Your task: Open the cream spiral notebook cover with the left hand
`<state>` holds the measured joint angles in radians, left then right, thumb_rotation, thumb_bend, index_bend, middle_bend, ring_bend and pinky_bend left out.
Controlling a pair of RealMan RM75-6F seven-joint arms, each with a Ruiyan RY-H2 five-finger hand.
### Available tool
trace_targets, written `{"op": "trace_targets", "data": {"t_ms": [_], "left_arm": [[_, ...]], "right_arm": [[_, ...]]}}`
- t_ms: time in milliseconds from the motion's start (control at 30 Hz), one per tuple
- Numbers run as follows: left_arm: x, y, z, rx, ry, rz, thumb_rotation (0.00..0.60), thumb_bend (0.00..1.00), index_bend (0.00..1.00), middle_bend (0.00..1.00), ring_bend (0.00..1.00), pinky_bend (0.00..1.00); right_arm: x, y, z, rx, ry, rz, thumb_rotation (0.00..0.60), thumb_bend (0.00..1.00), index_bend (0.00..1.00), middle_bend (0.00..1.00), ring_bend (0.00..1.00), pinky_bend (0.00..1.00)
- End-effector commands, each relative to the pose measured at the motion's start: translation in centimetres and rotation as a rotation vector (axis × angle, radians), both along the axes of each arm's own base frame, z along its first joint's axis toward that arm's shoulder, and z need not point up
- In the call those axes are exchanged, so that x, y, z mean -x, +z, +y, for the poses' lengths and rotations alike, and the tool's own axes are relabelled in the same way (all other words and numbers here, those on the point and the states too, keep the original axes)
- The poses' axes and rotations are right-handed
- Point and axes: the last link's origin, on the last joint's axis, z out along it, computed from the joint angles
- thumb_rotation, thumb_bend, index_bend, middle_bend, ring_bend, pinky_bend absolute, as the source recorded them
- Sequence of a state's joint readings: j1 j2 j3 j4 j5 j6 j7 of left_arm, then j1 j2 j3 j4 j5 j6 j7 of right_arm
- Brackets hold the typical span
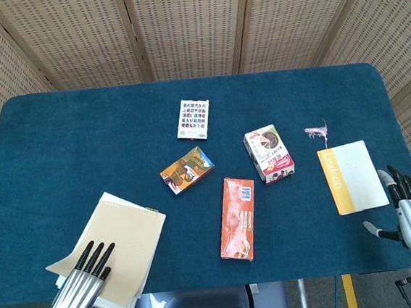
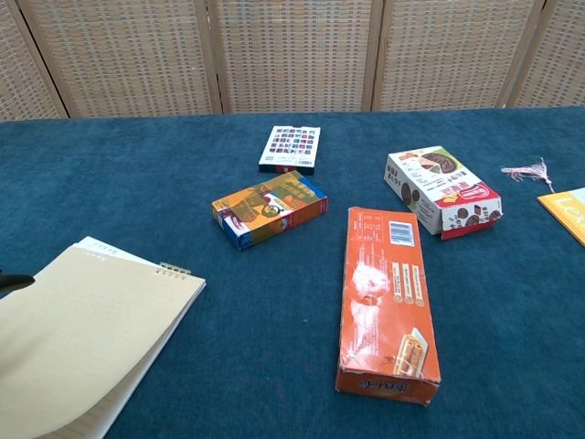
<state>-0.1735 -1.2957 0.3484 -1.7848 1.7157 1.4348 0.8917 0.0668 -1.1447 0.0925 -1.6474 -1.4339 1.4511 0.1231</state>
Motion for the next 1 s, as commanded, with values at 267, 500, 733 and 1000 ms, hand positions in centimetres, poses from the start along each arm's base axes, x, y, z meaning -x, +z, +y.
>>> {"op": "trace_targets", "data": {"t_ms": [267,500,733,1000], "left_arm": [[0.0,0.5,0.9,-0.031,0.020,-0.053,0.600,0.72,0.80,0.00,0.00,0.00],[-1.6,1.1,4.6,-0.108,-0.008,-0.097,0.600,0.72,0.80,0.00,0.00,0.00],[-3.3,1.4,8.8,-0.177,-0.040,-0.115,0.600,0.71,0.80,0.00,0.00,0.00],[-5.6,1.5,13.0,-0.246,-0.075,-0.134,0.600,0.71,0.80,0.00,0.00,0.00]], "right_arm": [[0.1,0.0,0.1,-0.001,-0.001,0.000,0.600,0.03,0.00,0.00,0.00,0.00],[0.0,0.0,0.0,-0.001,-0.001,0.000,0.600,0.03,0.00,0.00,0.00,0.00],[0.1,0.0,0.0,-0.001,-0.004,-0.005,0.600,0.03,0.00,0.00,0.00,0.00],[0.1,0.0,-0.1,-0.001,-0.005,-0.008,0.600,0.03,0.00,0.00,0.00,0.00]]}}
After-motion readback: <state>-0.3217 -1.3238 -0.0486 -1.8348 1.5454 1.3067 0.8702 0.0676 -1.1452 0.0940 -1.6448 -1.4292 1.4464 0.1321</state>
